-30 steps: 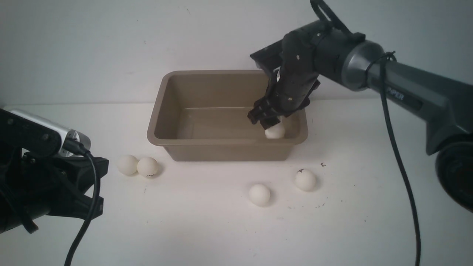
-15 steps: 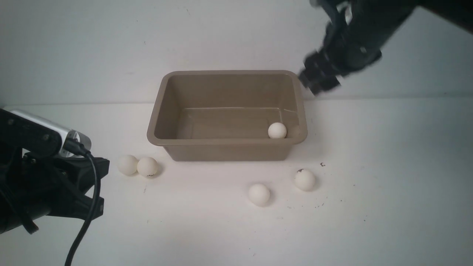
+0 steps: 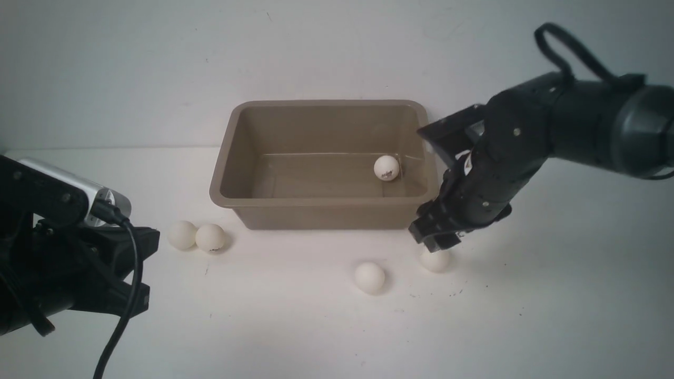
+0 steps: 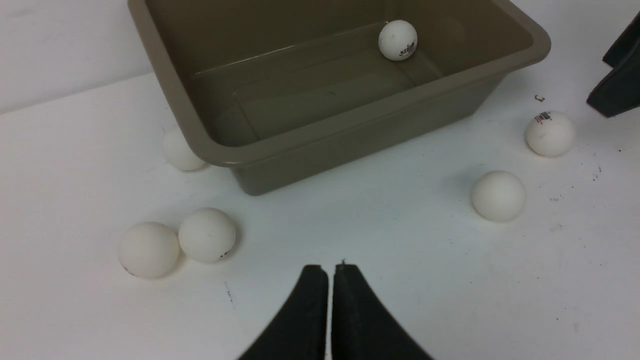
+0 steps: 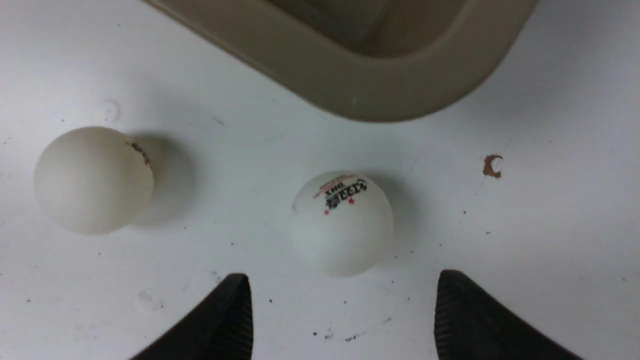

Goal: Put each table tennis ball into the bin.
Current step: Use the right arm to clamp the table tennis ball closest to it, then use the right arm to put the table tennis ball into the box

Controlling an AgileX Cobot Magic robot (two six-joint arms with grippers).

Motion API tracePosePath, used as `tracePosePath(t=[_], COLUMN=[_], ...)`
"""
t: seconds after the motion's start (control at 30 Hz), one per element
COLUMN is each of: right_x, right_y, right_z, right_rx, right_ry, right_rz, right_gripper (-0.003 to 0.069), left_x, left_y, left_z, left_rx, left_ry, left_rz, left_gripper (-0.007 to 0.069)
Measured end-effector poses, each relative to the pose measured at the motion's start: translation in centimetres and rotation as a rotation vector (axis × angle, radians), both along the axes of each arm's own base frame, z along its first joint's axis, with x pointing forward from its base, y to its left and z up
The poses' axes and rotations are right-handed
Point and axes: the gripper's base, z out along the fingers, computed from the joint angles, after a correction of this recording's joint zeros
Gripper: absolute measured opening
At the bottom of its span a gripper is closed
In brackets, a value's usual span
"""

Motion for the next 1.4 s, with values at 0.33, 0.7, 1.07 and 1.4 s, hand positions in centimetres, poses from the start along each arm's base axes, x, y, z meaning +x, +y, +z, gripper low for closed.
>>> tracePosePath(t=[0.33,0.7,1.07,1.4], right_x=[1.1,2.2,-0.7,4.8], right_y=[0.6,1.1,2.5,5.0], right_z=[-3.4,-6.6,4.4,8.4], right_rx=[-0.005,-0.023,0.042,0.061], right_ry=[0.011,0.055,-0.140,-0.379], right_rz=[0.001,-0.008,0.131,0.153], right_gripper=[0.0447,0.0351,0.0353,0.0353], left_x=[-0.1,-0.1,-0.1,-0.1], left_y=[-0.1,-0.1,-0.1,-0.1], left_z=[0.0,0.0,0.0,0.0], left_rx=[-0.006,-0.007,-0.007,-0.006], left_ry=[0.005,0.006,0.006,0.006], left_rz=[-0.014,-0.015,-0.015,-0.014], left_gripper=[-0.0001,0.0009,0.0009,0.0009])
